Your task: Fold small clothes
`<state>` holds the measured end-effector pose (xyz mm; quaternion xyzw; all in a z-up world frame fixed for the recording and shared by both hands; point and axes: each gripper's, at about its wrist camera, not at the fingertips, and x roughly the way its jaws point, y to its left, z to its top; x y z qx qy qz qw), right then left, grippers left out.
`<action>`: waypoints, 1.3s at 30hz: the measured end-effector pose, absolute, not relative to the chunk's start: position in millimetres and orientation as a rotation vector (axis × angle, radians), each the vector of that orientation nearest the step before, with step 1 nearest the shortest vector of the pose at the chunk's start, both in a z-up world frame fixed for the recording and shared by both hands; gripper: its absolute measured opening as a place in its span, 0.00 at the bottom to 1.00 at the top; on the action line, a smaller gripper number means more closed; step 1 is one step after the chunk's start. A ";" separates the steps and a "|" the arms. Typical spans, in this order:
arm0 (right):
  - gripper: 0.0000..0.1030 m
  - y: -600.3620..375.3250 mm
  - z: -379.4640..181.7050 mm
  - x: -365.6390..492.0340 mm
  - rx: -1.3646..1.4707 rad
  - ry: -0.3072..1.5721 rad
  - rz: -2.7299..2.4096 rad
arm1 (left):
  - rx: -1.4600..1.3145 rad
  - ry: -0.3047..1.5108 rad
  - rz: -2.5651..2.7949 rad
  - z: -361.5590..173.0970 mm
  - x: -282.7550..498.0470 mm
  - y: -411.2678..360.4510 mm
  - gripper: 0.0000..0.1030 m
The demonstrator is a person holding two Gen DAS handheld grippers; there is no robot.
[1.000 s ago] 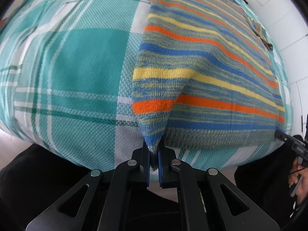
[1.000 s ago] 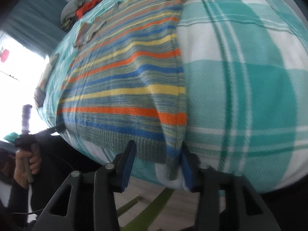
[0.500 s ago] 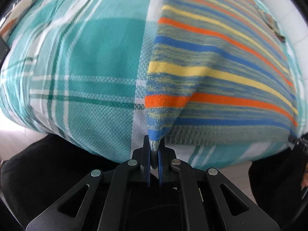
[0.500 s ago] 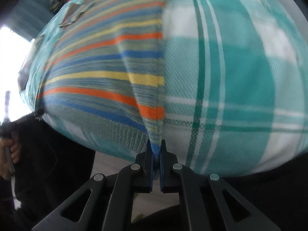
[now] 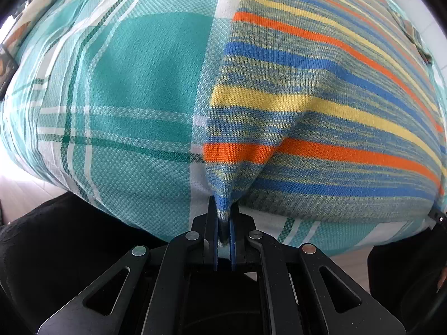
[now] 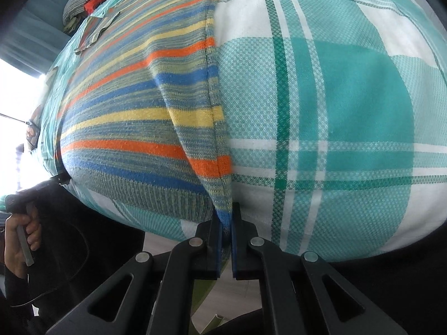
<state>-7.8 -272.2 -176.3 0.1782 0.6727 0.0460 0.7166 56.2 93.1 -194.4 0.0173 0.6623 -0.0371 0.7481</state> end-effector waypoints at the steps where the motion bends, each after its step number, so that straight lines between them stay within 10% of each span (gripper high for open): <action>1: 0.04 -271.7 -176.3 -8.1 0.396 1.488 0.101 | 0.040 1.449 -0.081 -195.4 55.4 93.5 0.04; 31: 0.03 -276.2 -178.0 -9.7 0.416 1.498 0.093 | 0.047 1.535 0.001 -221.8 61.3 83.7 0.10; 34: 0.13 -281.5 -178.0 -18.0 0.433 1.573 0.059 | 0.061 1.561 0.058 -213.3 45.9 93.9 0.22; 39: 0.26 -309.3 -156.4 -38.4 0.413 1.574 -0.056 | 0.111 1.347 0.095 -146.7 24.3 103.3 0.74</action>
